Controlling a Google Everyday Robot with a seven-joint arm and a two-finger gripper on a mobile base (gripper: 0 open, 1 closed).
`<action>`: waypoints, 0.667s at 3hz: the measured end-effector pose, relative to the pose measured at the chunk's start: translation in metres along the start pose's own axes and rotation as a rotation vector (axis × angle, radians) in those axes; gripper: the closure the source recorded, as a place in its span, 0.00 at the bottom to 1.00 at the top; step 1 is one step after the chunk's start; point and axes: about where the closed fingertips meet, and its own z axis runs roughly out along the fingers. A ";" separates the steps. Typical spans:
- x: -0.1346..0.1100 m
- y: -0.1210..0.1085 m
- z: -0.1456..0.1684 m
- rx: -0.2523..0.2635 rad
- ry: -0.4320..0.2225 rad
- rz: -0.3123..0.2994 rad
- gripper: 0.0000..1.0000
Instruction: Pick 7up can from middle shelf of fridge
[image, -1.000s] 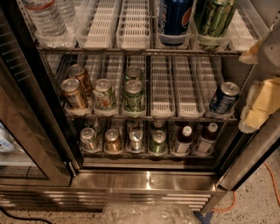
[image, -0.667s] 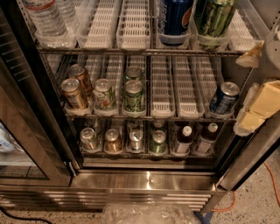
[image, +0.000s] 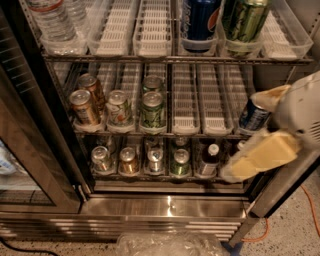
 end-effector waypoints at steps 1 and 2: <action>-0.017 0.038 0.040 -0.010 -0.129 0.076 0.00; -0.034 0.038 0.050 0.002 -0.201 0.127 0.00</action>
Offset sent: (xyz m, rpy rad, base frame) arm -0.0110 0.0350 -0.0186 0.0991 -0.0054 -0.0260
